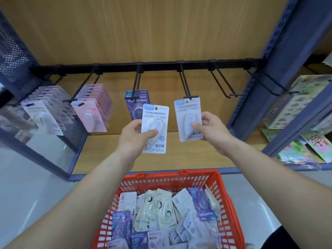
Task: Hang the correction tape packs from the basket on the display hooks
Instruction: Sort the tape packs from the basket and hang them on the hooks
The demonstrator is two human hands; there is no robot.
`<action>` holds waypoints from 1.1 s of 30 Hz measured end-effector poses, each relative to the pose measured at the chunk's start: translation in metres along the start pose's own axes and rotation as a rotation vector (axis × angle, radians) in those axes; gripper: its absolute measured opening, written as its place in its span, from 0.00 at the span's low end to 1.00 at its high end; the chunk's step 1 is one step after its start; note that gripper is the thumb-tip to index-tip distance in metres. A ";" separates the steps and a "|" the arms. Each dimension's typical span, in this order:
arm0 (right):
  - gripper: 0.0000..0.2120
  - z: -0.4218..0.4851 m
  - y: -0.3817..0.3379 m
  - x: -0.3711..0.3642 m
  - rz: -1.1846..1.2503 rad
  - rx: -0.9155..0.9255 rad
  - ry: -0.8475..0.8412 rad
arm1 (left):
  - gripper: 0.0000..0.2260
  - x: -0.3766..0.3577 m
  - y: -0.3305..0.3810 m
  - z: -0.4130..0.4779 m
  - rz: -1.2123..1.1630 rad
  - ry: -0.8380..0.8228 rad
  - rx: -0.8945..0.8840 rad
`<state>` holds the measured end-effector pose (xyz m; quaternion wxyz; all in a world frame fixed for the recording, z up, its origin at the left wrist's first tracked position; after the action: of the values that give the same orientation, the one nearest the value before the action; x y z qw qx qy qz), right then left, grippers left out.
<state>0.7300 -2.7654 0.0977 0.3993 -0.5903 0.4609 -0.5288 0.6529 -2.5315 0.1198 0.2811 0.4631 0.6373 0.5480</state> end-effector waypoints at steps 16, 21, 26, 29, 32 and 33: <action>0.09 0.014 0.000 0.010 0.030 -0.089 0.137 | 0.10 -0.039 -0.008 -0.002 -0.010 -0.016 -0.072; 0.25 0.017 -0.002 0.024 -0.339 -0.019 0.216 | 0.13 -0.059 -0.013 -0.007 0.026 -0.049 -0.074; 0.23 0.011 -0.007 0.048 -0.371 0.042 0.183 | 0.13 -0.068 0.004 0.001 0.047 -0.054 -0.130; 0.22 0.006 -0.006 0.049 -0.453 0.083 0.106 | 0.13 -0.074 0.019 0.012 0.025 -0.051 -0.153; 0.21 0.003 -0.005 0.051 -0.512 0.116 0.071 | 0.14 -0.081 0.026 0.017 0.021 -0.065 -0.165; 0.21 0.003 -0.005 0.052 -0.520 0.121 0.063 | 0.14 -0.083 0.026 0.018 0.019 -0.061 -0.167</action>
<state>0.7342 -2.8142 0.1154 0.2700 -0.6473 0.2735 -0.6583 0.7101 -2.5984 0.1277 0.3330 0.4605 0.5761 0.5875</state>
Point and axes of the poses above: each hand's wrist, its own z-axis towards the middle knuckle, its own x-axis out of the back of the hand, y = z × x, the point moved 7 cm from there along z, towards the middle knuckle, and after that the axes turned 10 degrees about y, right-handed, at the moved point
